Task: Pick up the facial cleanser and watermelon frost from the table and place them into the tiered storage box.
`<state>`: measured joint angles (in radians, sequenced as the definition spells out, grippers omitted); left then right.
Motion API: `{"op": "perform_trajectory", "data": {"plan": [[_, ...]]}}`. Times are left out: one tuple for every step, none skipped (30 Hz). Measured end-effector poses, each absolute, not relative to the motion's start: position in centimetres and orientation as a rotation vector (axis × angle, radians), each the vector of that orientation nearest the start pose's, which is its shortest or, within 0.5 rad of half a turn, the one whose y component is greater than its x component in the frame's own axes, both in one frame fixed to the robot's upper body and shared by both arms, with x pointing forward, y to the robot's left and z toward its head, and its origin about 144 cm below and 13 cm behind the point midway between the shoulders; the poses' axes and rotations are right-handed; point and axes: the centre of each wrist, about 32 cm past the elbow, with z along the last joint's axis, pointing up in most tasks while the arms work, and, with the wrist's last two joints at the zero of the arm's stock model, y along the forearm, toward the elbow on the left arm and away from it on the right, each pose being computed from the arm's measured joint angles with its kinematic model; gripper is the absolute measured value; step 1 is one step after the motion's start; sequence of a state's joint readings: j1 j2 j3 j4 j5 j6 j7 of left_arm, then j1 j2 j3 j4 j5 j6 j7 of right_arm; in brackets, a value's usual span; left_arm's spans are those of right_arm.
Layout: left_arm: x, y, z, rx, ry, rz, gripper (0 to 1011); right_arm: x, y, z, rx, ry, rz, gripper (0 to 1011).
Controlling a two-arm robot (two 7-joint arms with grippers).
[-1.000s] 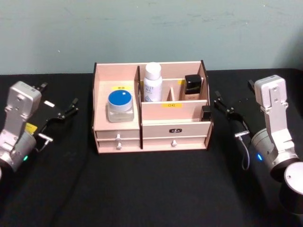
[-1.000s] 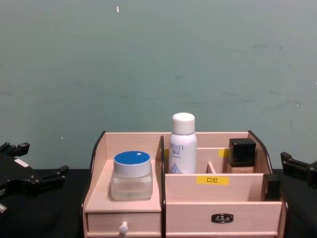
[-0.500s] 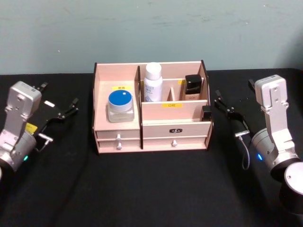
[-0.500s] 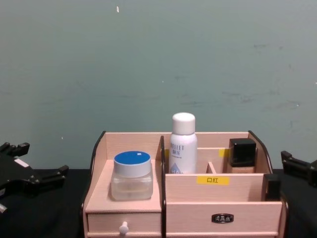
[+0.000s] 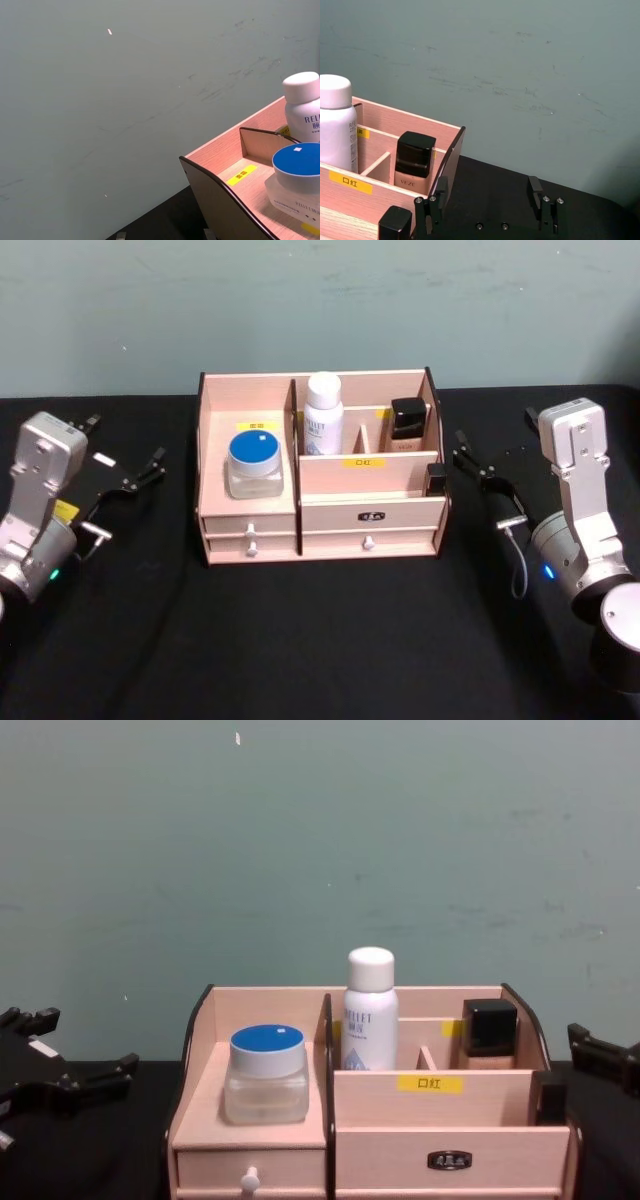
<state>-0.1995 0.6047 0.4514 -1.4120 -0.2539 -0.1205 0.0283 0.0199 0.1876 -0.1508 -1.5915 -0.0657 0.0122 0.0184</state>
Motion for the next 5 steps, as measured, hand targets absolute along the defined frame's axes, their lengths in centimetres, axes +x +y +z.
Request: {"op": "perform_trajectory", "data": {"plan": [[48.86,30.97,113.98,0.304,-0.285,1.248,1001,46.16,-23.32,115.1,-0.182,-0.208,-1.395,1000],[48.86,30.97,113.98,0.305,-0.285,1.248,1001,46.16,-23.31,115.1,-0.182,-0.208,-1.395,1000],[48.86,30.97,113.98,0.304,-0.285,1.248,1001,46.16,-23.32,115.1,-0.182,-0.208,-1.395,1000],[48.86,30.97,113.98,0.304,-0.285,1.248,1001,46.16,-23.32,115.1,-0.182,-0.208,-1.395,1000],[48.86,30.97,113.98,0.304,-0.285,1.248,1001,46.16,-23.32,115.1,-0.182,-0.208,-1.395,1000]]}}
